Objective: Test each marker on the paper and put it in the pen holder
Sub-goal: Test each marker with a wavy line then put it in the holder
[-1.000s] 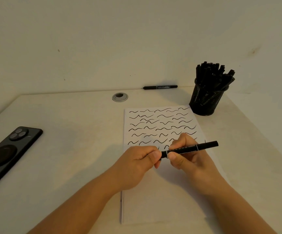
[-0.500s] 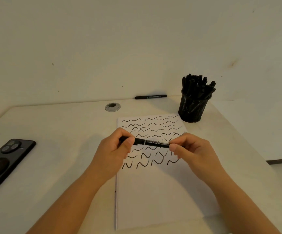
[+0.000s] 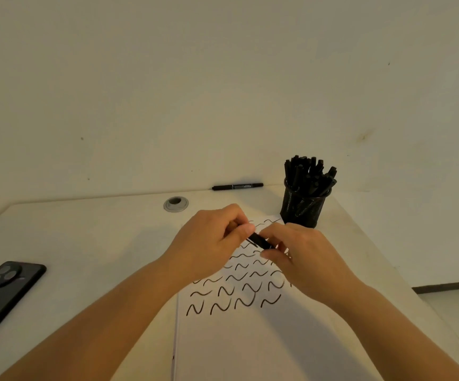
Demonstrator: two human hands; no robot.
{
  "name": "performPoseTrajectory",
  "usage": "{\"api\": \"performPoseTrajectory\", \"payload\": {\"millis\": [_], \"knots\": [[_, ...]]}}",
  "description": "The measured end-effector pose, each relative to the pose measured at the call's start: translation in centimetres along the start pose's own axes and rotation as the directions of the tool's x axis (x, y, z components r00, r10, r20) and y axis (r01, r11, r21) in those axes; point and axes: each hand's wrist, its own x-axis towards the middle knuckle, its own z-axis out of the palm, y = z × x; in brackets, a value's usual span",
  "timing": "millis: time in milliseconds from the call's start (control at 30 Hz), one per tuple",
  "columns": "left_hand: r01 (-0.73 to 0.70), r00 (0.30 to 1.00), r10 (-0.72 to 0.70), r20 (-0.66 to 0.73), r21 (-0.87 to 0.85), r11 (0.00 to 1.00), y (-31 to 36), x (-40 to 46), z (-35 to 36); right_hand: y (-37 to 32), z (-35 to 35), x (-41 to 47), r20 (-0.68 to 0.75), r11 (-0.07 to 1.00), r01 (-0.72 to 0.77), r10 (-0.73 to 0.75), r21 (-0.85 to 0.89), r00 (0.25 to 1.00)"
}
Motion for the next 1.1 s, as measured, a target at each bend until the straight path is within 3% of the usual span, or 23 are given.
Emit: {"api": "performPoseTrajectory", "payload": {"millis": [67,200,300,467,633,800,933,1100], "knots": [[0.046,0.999,-0.046,0.006,-0.025,0.999,-0.5,1.8,-0.2,1.3,-0.6,0.4,-0.008,0.996,-0.086,0.086,0.014,0.996],[0.132,0.990,-0.137,0.032,0.121,0.984,-3.1,6.3,0.1,4.0,-2.3,1.7,-0.091,0.946,-0.226,0.252,0.232,0.963],[0.158,0.983,-0.177,0.049,0.265,0.951,-5.5,9.8,0.8,5.6,-3.9,3.0,-0.229,0.885,-0.227,0.339,0.406,0.912],[0.142,0.971,-0.217,0.096,0.500,0.855,-9.3,14.0,1.9,7.3,-5.5,4.7,-0.378,0.821,-0.142,0.399,0.554,0.835],[0.093,0.968,-0.217,0.124,0.625,0.775,-12.0,15.7,2.9,8.1,-5.9,5.6,-0.489,0.841,-0.067,0.375,0.537,0.788],[0.078,0.968,-0.214,0.135,0.645,0.760,-13.3,16.5,4.0,8.4,-5.6,6.1,-0.541,0.849,-0.032,0.365,0.528,0.757],[0.069,0.973,-0.195,0.125,0.648,0.758,-13.7,17.1,4.9,8.7,-5.1,6.3,-0.571,0.874,-0.038,0.348,0.484,0.744],[0.051,0.985,-0.157,0.078,0.728,0.683,-13.6,17.7,6.0,9.3,-4.1,6.3,-0.554,0.877,-0.067,0.358,0.476,0.752]]}}
